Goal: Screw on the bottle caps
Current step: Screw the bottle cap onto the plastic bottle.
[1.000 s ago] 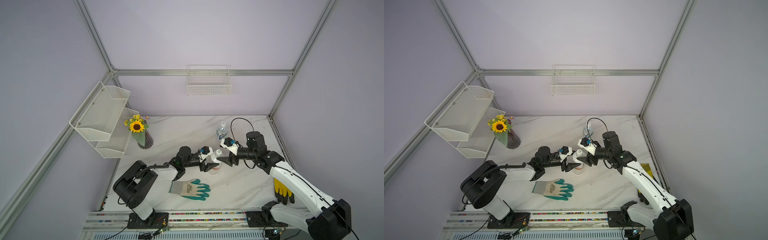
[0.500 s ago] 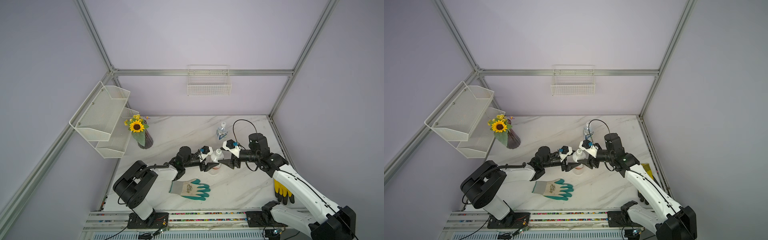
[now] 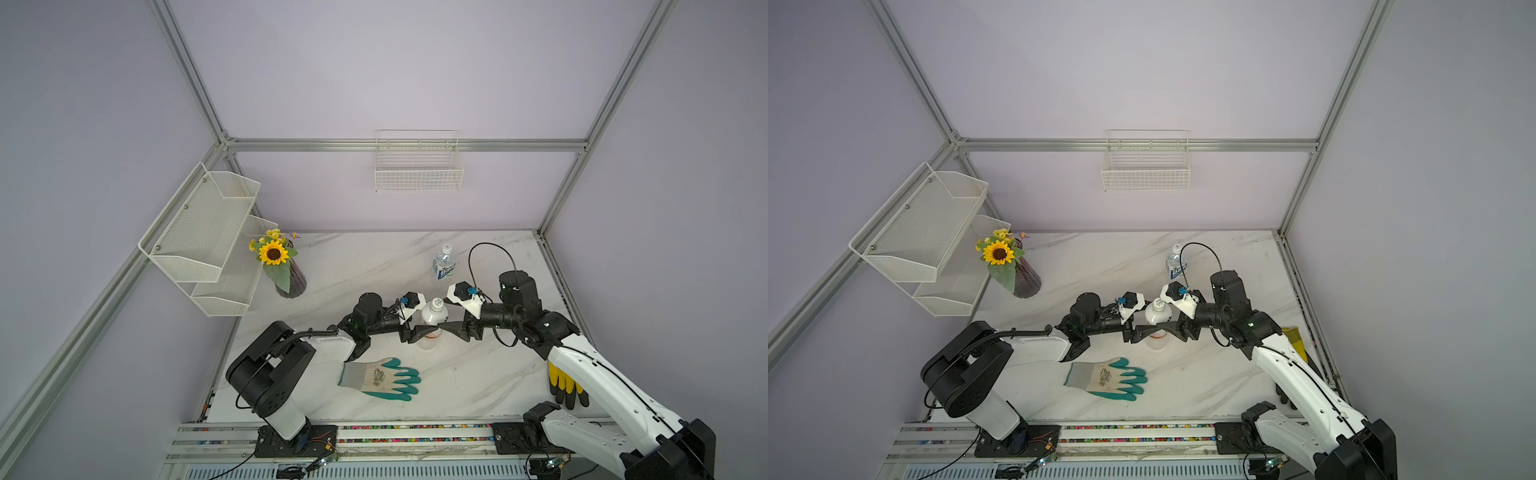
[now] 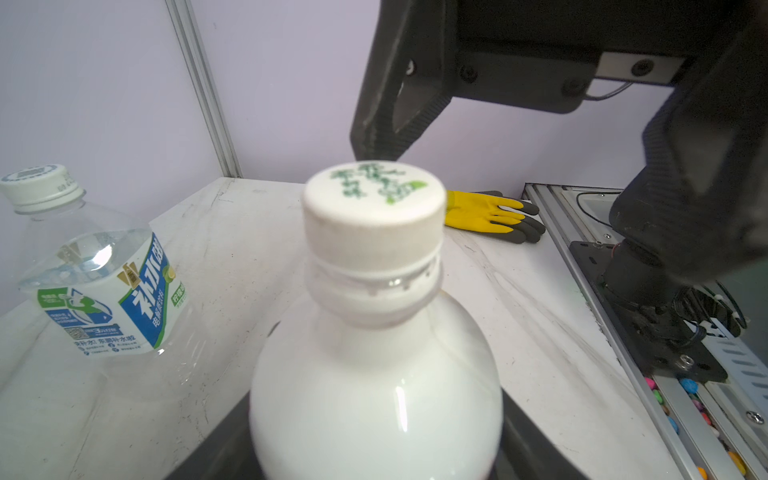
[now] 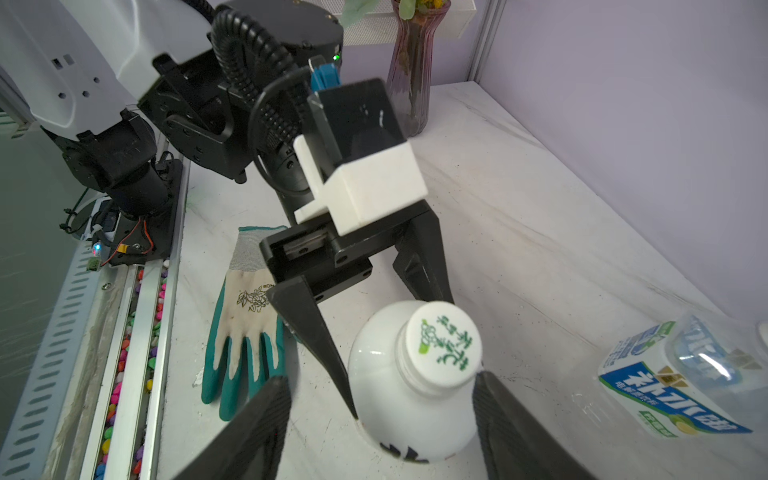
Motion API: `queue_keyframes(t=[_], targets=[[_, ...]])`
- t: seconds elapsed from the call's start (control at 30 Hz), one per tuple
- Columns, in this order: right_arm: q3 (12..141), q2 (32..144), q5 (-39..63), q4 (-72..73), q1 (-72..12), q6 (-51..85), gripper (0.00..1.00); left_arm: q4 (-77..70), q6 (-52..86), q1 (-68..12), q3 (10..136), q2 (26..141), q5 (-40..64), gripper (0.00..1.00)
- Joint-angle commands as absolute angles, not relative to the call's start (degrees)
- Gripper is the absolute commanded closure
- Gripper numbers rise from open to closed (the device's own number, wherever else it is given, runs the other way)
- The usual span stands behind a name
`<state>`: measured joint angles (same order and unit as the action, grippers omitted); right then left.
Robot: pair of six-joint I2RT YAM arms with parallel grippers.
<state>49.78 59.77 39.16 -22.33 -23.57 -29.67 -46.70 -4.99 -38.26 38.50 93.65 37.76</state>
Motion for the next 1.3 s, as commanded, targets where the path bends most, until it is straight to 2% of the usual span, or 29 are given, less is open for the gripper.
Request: queue_keyframes(t=[0.0, 0.33, 0.8, 1.07, 1.27], targets=[[49.4, 59.5, 37.6, -19.6, -23.8, -28.1, 0.26, -46.1, -4.4, -38.2, 39.1, 94.0, 37.5, 0.30], [50.4, 62.7, 40.8, -19.0, -23.8, -27.9, 0.27, -46.4, -4.3, -38.2, 39.2, 94.3, 37.7, 0.30], [48.3, 58.6, 45.6, -26.2, -23.8, -28.5, 0.28, -46.1, -4.0, -38.2, 39.8, 95.0, 37.8, 0.30], [47.4, 56.8, 47.6, -25.6, -25.0, -27.0, 0.32, -46.1, -3.9, -38.3, 39.8, 95.0, 37.7, 0.30], [52.8, 56.4, 39.3, -31.7, -25.3, -27.2, 0.33, -46.1, -4.7, -38.3, 39.4, 94.8, 37.3, 0.30]])
